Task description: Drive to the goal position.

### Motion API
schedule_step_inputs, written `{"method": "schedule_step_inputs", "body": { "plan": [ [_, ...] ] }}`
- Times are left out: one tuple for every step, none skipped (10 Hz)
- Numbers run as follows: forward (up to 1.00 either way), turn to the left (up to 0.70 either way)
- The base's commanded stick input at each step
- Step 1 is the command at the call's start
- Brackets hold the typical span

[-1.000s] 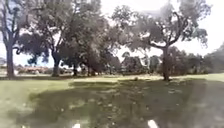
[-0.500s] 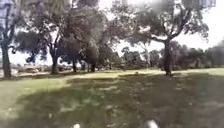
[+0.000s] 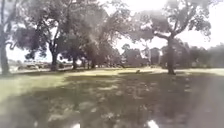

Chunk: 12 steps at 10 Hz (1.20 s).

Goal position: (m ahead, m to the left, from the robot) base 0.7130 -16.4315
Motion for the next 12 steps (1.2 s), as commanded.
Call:
{"method": "schedule_step_inputs", "body": {
  "plan": [
    [0.7,0.0],
    [0.7,0.0],
    [0.7,0.0],
    [0.7,0.0],
    [0.7,0.0],
    [0.7,0.0],
    [0.7,0.0],
    [0.7,0.0],
    [0.7,0.0],
    [0.7,0.0],
    [0.7,0.0],
    [0.7,0.0]
  ]
}}
